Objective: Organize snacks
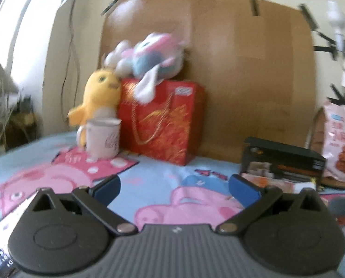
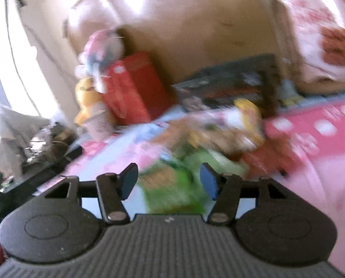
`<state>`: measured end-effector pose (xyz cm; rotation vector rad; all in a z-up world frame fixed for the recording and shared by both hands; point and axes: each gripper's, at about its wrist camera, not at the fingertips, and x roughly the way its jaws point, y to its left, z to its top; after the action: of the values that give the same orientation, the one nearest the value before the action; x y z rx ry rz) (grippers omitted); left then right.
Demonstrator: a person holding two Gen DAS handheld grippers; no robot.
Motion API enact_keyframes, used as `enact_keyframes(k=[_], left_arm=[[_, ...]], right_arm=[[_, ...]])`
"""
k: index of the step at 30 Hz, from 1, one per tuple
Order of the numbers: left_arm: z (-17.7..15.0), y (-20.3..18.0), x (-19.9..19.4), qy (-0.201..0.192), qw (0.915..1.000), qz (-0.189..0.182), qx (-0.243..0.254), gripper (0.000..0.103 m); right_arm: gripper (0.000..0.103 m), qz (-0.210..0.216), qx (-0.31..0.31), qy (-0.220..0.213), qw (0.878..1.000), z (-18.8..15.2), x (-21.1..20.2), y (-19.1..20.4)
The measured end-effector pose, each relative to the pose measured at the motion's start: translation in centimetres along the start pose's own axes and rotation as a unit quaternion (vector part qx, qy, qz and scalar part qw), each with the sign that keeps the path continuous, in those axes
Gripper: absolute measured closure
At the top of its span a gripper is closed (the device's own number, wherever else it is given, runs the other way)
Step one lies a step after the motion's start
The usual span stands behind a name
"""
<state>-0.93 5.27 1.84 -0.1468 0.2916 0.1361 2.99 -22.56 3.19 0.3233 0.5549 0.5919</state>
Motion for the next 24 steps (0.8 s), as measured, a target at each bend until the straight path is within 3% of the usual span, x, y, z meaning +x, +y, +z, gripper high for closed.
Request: enact_keyframes(k=[4, 11, 12, 14, 16, 19, 24], left_arm=[[-0.2, 2.2, 1.7, 0.048, 0.9966, -0.022, -0.063, 0.0], [-0.2, 3.6, 2.2, 0.064, 0.9918, -0.042, -0.102, 0.0], [-0.2, 3.4, 2.1, 0.063, 0.9922, -0.042, -0.099, 0.0], [-0.1, 3.2, 2.1, 0.059, 0.9931, -0.043, -0.092, 0.0], [0.0, 2.9, 2.0, 0.055, 0.9936, -0.042, -0.089, 0.0], [0.1, 3.1, 2.1, 0.056, 0.9932, -0.041, -0.093, 0.0], [0.2, 3.5, 1.9, 0.051, 0.9929, -0.033, -0.103, 0.0]], right_arm=[[0.05, -0.021, -0.045, 0.039, 0.998, 3.8, 4.2, 0.9], [0.049, -0.108, 0.039, 0.096, 0.989, 5.5, 9.6, -4.6], [0.052, -0.1, 0.051, 0.106, 0.988, 5.4, 10.2, -5.2], [0.072, -0.06, 0.07, 0.104, 0.99, 5.3, 10.5, -5.7], [0.083, -0.052, 0.061, 0.104, 0.991, 5.2, 10.7, -5.0], [0.092, -0.036, 0.029, 0.098, 0.994, 5.2, 10.5, -2.6], [0.094, 0.025, -0.01, 0.093, 0.995, 5.1, 8.4, 1.6]])
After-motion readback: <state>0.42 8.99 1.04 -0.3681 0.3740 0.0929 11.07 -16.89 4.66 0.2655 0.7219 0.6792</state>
